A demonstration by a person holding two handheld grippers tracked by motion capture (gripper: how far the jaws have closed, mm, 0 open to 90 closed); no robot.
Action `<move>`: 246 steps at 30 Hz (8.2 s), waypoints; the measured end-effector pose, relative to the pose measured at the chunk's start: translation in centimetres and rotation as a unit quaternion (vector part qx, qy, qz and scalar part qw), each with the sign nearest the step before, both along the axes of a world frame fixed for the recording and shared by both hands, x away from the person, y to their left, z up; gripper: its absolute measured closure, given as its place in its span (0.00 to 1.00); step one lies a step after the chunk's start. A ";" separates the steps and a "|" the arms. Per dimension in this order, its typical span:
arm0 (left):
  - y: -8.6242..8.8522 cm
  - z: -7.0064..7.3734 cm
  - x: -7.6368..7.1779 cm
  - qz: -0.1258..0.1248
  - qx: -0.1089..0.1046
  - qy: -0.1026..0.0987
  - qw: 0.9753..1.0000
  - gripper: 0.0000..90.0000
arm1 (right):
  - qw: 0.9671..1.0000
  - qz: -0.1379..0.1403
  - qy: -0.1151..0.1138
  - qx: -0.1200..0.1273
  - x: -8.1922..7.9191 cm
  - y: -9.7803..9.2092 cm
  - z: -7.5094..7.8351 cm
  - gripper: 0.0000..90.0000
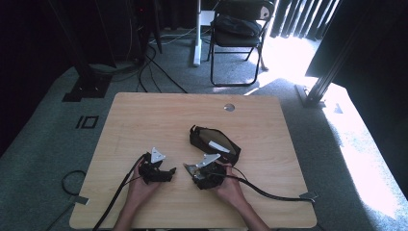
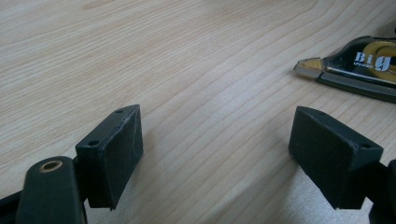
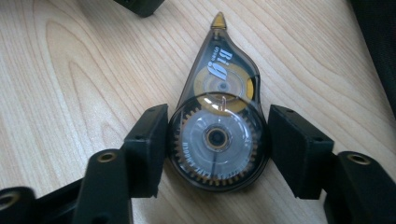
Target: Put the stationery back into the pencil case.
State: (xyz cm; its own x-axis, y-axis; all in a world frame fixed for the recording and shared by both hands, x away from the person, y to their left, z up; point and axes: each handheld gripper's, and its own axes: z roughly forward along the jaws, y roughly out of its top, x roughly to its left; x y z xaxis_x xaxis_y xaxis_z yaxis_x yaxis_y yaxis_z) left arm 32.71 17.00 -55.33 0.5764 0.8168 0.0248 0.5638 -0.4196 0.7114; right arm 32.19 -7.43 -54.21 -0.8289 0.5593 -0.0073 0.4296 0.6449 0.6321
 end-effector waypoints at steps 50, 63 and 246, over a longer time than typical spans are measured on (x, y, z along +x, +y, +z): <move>0.0 0.0 0.0 -0.001 -0.001 -0.002 1.000 0.20 | 0.999 0.011 -0.042 0.016 -0.5 -1.1 3.2 0.46; -0.1 -0.1 0.1 0.000 -0.002 -0.003 1.000 0.17 | 0.998 0.012 -0.055 0.028 -0.8 -1.9 4.8 0.46; 0.0 -0.1 0.1 -0.002 -0.003 -0.002 1.000 0.17 | 0.990 -0.061 -0.125 0.038 4.5 -8.4 10.6 0.46</move>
